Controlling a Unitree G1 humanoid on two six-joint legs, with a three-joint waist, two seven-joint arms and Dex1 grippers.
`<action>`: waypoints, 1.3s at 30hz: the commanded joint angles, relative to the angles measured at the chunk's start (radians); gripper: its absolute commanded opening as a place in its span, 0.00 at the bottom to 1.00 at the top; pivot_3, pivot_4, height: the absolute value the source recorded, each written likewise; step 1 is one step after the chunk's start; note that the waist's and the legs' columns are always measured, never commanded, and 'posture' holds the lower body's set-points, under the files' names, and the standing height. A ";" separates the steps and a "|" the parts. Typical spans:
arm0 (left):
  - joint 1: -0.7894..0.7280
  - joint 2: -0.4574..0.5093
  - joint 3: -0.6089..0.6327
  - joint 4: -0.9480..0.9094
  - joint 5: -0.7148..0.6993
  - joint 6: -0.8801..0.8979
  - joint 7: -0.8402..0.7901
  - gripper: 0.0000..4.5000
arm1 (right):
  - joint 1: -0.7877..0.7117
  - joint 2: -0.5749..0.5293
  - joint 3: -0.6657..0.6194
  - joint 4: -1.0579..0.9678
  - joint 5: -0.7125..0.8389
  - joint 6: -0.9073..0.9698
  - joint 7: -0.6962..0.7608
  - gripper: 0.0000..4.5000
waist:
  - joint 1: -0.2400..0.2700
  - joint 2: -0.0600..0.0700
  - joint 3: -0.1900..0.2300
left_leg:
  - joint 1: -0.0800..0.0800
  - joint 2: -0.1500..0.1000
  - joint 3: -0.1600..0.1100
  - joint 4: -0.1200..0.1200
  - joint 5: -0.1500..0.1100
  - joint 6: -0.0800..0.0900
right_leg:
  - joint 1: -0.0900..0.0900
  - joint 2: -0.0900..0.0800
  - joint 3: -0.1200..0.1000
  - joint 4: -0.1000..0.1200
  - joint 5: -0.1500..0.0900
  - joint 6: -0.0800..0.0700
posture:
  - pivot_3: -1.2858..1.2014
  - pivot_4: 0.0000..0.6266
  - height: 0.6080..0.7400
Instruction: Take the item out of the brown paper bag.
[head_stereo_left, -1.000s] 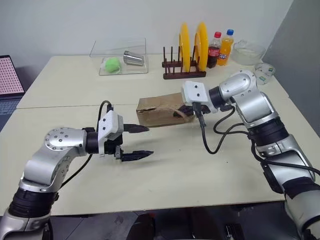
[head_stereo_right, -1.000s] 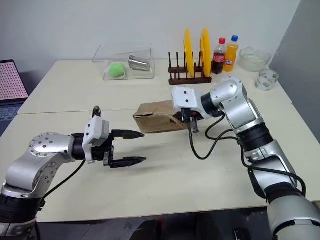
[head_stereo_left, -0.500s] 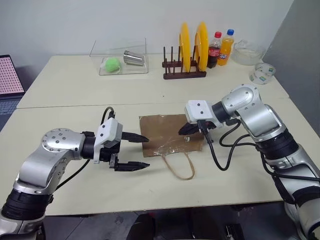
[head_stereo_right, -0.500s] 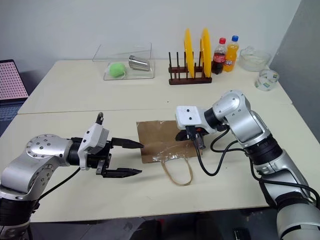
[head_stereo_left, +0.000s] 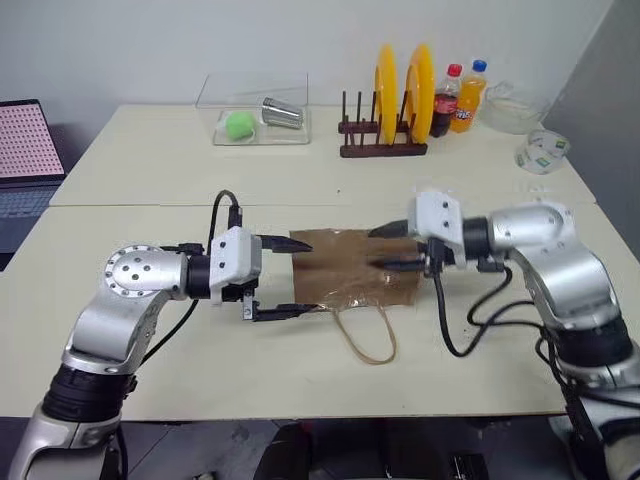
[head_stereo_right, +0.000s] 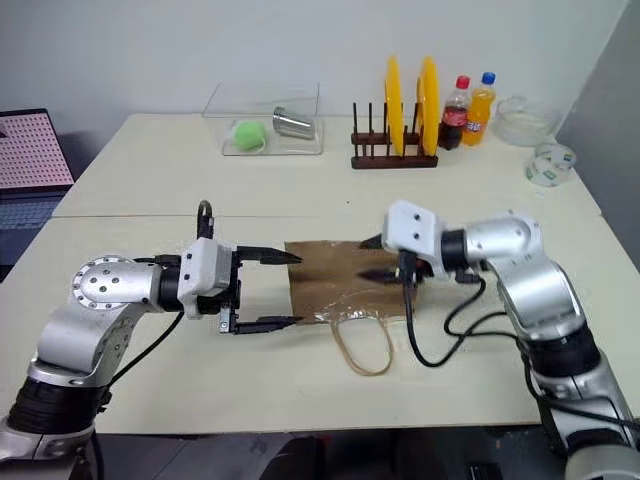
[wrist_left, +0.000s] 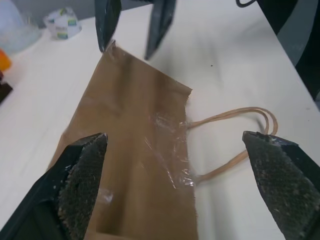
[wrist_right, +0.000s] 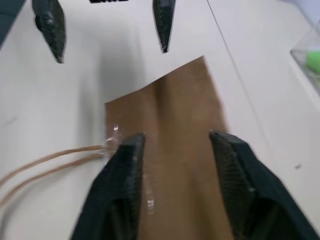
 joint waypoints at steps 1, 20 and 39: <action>-0.023 -0.015 -0.049 0.049 0.063 -0.201 -0.060 1.00 | 0.191 -0.034 -0.120 -0.256 0.086 0.125 -0.082 0.80 | 0.009 0.000 0.000 | 0.000 0.000 0.000 0.001 0.000 0.000 | 0.000 0.000 0.000 0.000 0.000 0.000 | 0.52 0.24 1.00; -0.156 -0.177 -0.276 0.510 0.299 -0.822 -0.100 1.00 | 0.693 -0.143 -0.147 -0.579 0.246 0.220 -0.386 0.87 | 0.008 0.000 -0.001 | 0.008 0.000 0.001 0.001 0.000 0.004 | 0.008 0.001 0.001 0.000 0.001 0.002 | 0.52 0.24 1.00; -0.200 -0.265 -0.336 0.615 0.438 -0.943 0.099 1.00 | 0.780 -0.315 -0.141 -0.579 0.451 0.118 -0.599 0.87 | 0.007 -0.001 -0.001 | 0.011 0.000 0.001 0.001 0.000 0.004 | 0.012 0.001 0.001 0.000 0.001 0.003 | 0.52 0.24 1.00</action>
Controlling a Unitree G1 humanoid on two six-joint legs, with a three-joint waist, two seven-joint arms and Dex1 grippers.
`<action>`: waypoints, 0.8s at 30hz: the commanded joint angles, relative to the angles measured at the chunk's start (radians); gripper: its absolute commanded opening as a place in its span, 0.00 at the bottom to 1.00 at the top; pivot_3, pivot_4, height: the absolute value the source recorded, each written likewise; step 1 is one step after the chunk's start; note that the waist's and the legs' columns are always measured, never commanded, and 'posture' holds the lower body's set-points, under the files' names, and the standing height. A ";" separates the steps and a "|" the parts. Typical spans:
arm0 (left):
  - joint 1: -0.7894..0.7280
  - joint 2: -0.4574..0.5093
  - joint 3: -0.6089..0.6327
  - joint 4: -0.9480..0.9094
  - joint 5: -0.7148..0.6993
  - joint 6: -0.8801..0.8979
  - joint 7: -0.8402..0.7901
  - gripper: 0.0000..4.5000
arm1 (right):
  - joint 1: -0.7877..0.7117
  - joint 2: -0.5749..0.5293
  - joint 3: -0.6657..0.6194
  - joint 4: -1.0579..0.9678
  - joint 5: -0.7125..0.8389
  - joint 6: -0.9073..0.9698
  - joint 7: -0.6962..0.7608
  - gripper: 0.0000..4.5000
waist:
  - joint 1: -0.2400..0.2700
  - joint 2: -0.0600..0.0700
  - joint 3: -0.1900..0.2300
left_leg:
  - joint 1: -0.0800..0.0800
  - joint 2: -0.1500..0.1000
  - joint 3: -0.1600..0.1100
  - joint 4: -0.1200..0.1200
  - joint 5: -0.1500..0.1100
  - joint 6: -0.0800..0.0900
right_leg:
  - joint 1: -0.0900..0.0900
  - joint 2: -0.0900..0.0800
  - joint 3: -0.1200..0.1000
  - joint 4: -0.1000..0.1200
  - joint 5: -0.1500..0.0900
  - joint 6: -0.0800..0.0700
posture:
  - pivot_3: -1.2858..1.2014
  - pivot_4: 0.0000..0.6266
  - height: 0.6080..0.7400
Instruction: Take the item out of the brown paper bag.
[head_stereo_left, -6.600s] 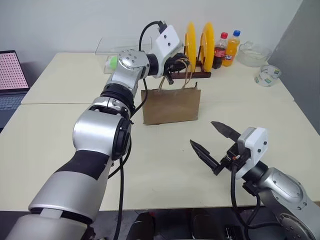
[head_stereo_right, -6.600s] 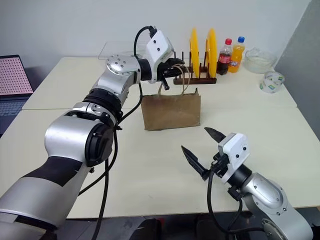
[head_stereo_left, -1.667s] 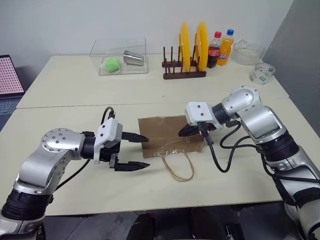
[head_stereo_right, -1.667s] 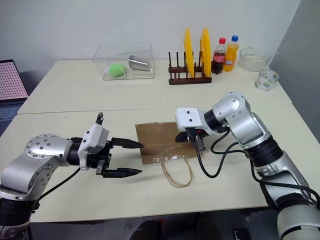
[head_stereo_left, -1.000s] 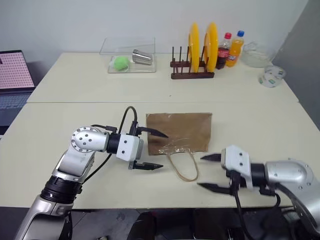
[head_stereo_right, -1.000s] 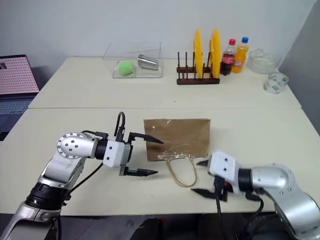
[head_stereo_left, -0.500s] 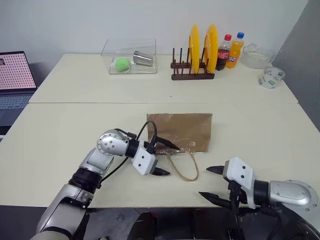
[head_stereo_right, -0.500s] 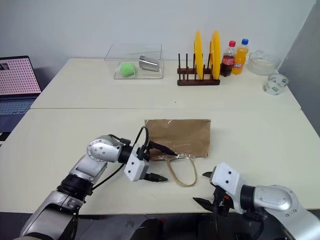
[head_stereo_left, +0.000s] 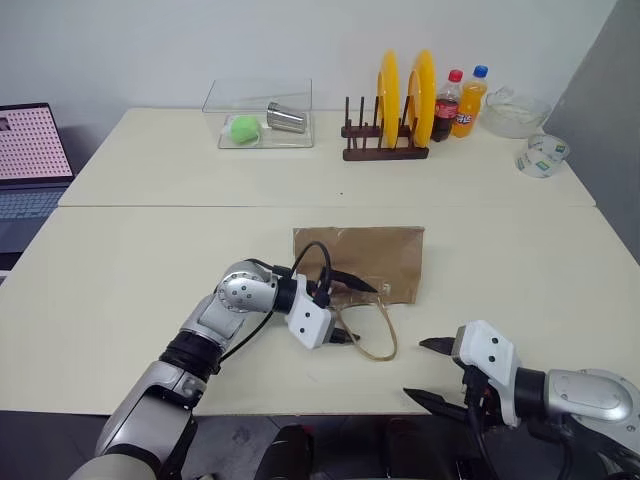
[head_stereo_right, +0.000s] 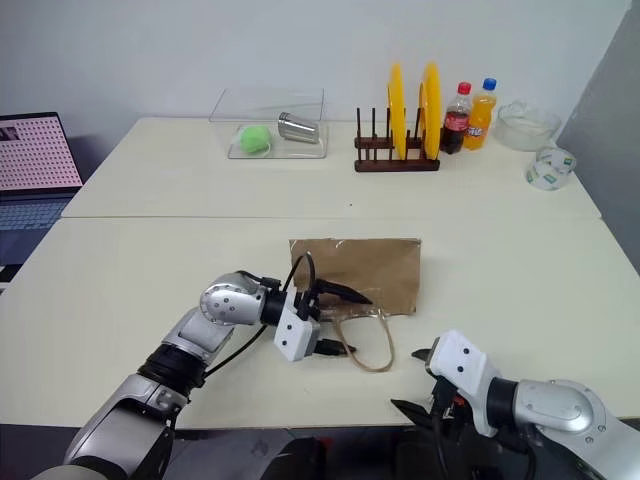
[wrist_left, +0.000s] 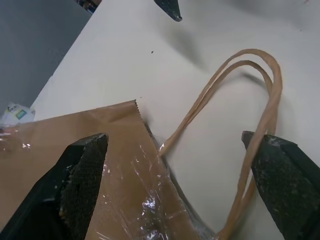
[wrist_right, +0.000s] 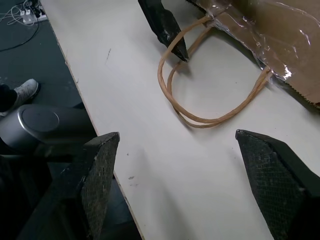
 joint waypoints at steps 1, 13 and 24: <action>-0.010 -0.012 -0.013 0.002 0.005 -0.028 0.041 1.00 | 0.008 -0.025 -0.005 -0.088 0.029 -0.038 -0.041 0.87 | 0.000 0.000 0.000 | 0.000 0.000 0.000 0.000 0.000 0.000 | 0.000 0.000 0.000 0.000 0.000 0.000 | 0.52 0.24 1.00; -0.084 -0.067 0.052 -0.067 -0.145 0.266 0.063 0.39 | 0.008 -0.022 0.035 -0.088 0.033 -0.055 -0.147 0.87 | 0.000 0.000 0.000 | 0.000 0.000 0.000 0.000 0.000 0.000 | 0.000 0.000 0.000 0.000 0.000 0.000 | 0.52 0.24 1.00; -0.205 -0.074 0.109 -0.011 -0.145 0.378 0.101 0.01 | -0.171 0.082 0.188 -0.054 -0.029 -0.017 -0.203 0.87 | -0.002 -0.001 0.000 | 0.000 0.000 0.000 0.000 0.000 0.000 | 0.000 0.000 0.000 0.000 0.000 0.000 | 0.52 0.24 1.00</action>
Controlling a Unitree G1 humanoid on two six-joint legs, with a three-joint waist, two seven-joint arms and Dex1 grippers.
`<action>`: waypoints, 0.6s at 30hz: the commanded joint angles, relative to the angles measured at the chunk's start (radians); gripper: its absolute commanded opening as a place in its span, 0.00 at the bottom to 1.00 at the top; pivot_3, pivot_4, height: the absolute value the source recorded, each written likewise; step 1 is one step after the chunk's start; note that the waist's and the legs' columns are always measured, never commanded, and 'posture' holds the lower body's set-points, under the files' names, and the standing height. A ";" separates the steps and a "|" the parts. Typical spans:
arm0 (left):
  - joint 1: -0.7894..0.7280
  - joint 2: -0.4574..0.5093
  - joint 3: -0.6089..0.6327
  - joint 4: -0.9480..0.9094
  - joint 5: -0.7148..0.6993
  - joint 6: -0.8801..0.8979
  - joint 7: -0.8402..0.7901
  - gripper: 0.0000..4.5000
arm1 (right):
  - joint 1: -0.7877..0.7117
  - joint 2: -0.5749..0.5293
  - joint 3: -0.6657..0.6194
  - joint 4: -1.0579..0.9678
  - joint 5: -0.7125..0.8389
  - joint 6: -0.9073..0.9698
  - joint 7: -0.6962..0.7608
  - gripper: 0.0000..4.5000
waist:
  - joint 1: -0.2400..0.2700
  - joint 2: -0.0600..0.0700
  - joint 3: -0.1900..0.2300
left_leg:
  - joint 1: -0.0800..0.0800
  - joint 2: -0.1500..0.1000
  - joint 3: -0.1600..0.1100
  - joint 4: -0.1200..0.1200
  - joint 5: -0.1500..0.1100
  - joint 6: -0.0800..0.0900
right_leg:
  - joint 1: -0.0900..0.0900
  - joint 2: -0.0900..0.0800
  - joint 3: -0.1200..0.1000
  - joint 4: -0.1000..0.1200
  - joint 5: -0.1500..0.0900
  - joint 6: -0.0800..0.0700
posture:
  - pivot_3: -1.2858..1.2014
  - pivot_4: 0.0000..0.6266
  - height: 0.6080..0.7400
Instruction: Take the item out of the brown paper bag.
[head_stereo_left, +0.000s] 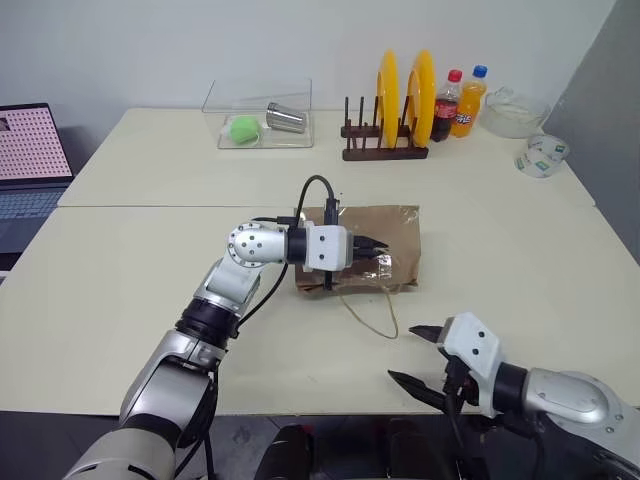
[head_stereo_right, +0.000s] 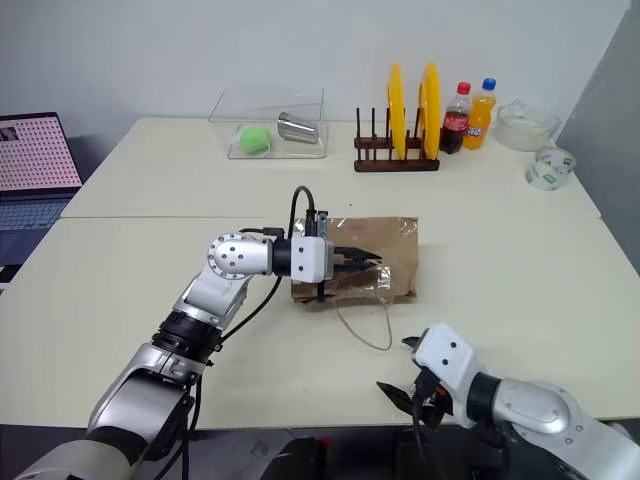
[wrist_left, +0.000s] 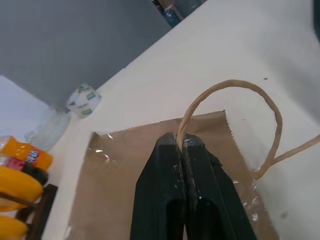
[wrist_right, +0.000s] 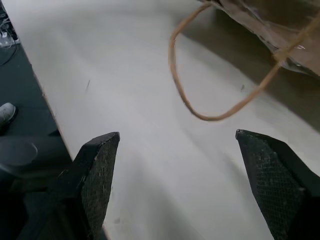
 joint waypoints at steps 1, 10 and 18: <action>-0.029 -0.001 0.026 0.011 0.000 -0.013 0.013 0.01 | -0.096 0.020 0.049 -0.038 -0.036 0.012 0.008 0.87 | -0.001 0.000 0.000 | 0.000 0.000 0.000 0.000 0.000 0.000 | 0.000 0.000 0.000 0.000 0.000 0.000 | 0.52 0.24 1.00; -0.030 0.008 0.028 -0.004 0.007 -0.007 0.021 0.01 | -0.272 0.054 0.168 0.057 -0.150 0.021 0.068 0.87 | 0.002 0.000 0.000 | -0.001 0.000 -0.001 0.000 0.000 0.000 | -0.001 0.000 0.000 -0.001 0.000 0.000 | 0.52 0.24 1.00; -0.051 0.007 0.034 -0.005 0.013 0.022 0.040 0.00 | -0.323 0.089 0.311 0.185 -0.315 -0.016 0.104 0.33 | 0.001 0.000 0.000 | -0.001 0.000 -0.001 0.000 0.000 0.000 | -0.001 0.000 0.000 0.000 0.000 0.000 | 0.52 0.24 1.00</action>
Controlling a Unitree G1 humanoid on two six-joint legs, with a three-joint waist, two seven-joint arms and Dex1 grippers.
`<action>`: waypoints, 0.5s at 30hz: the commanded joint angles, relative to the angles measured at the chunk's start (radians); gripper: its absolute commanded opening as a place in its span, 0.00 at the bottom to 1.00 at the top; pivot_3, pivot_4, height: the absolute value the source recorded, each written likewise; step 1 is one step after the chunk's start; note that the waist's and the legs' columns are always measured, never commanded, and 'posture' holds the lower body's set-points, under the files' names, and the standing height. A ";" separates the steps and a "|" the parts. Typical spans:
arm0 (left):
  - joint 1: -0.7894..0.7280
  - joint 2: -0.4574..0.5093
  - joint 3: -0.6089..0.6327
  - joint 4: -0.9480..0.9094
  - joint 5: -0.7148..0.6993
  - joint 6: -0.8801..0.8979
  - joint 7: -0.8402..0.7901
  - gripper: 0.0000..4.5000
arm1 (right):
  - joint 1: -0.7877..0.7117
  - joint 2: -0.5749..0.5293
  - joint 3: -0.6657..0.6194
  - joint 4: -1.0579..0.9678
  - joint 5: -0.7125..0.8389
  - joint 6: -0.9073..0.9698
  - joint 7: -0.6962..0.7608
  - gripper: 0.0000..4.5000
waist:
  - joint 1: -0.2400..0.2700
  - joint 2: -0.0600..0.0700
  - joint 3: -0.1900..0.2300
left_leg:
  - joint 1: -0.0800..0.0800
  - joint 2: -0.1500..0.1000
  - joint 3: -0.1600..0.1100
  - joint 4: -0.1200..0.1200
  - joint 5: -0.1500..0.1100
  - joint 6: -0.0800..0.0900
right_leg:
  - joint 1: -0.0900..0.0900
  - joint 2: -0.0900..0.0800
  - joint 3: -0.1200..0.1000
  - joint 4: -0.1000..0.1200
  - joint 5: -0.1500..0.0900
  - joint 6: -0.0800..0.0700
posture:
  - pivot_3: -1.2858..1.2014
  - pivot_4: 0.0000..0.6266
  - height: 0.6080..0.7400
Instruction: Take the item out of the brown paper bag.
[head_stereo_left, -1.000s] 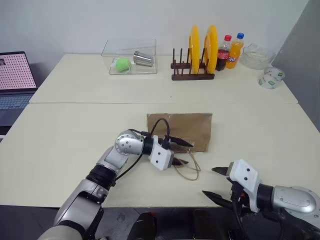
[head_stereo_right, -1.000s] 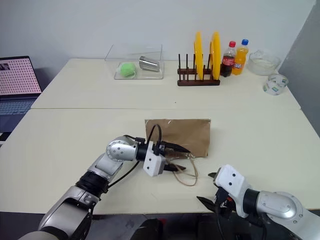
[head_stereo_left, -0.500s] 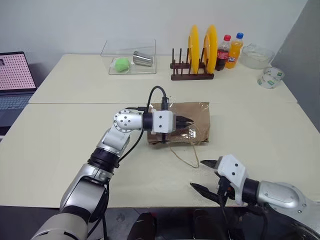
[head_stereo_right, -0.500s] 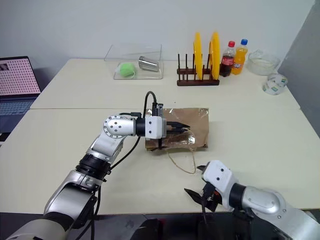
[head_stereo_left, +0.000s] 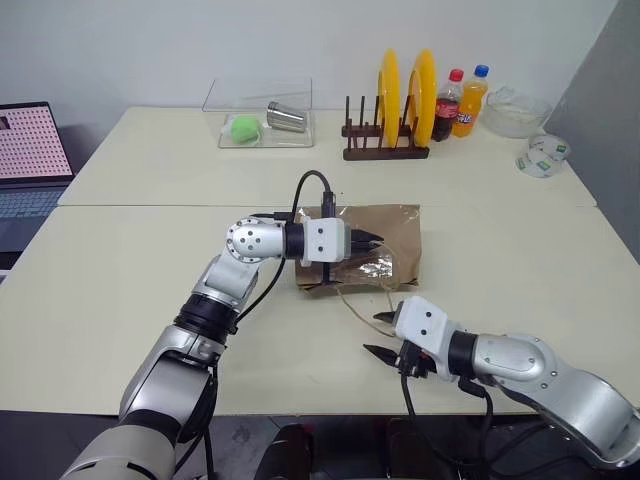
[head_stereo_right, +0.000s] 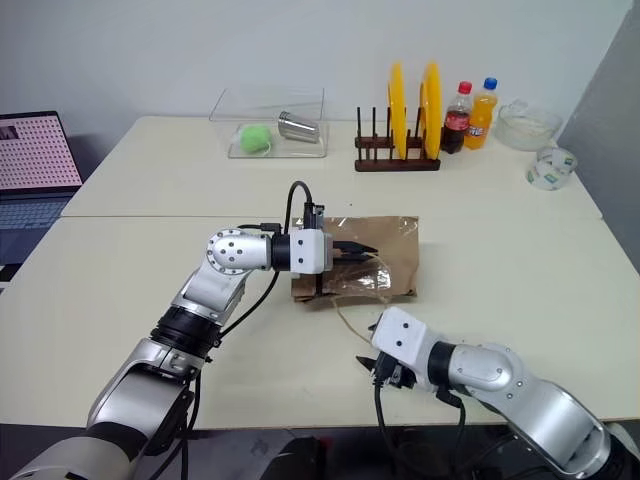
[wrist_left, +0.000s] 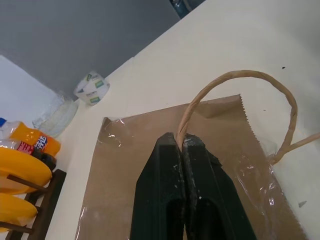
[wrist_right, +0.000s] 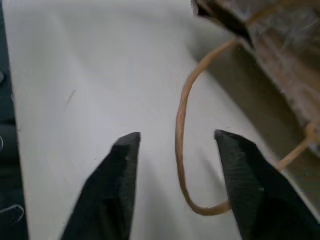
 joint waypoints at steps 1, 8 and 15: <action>-0.041 0.004 0.030 -0.029 0.003 0.003 0.018 0.00 | -0.013 0.016 0.015 0.014 -0.055 -0.031 0.015 0.26 | 0.000 0.000 0.000 | 0.000 0.000 0.000 0.000 0.000 0.000 | 0.000 0.000 0.000 0.000 0.000 0.000 | 0.52 0.24 1.00; -0.103 0.005 0.050 0.034 0.025 0.016 0.056 0.00 | 0.008 0.036 0.087 0.084 -0.168 -0.043 0.028 0.00 | 0.000 0.000 0.000 | 0.000 0.000 0.000 0.000 0.000 0.000 | 0.000 0.000 0.000 0.000 0.000 0.000 | 0.52 0.24 1.00; -0.230 -0.003 0.081 0.201 0.038 0.020 0.111 0.00 | 0.012 0.053 0.166 0.180 -0.297 -0.085 0.049 0.00 | 0.000 0.000 0.000 | 0.000 0.000 0.000 0.000 0.000 0.000 | 0.000 0.000 0.000 0.000 0.000 0.000 | 0.52 0.24 1.00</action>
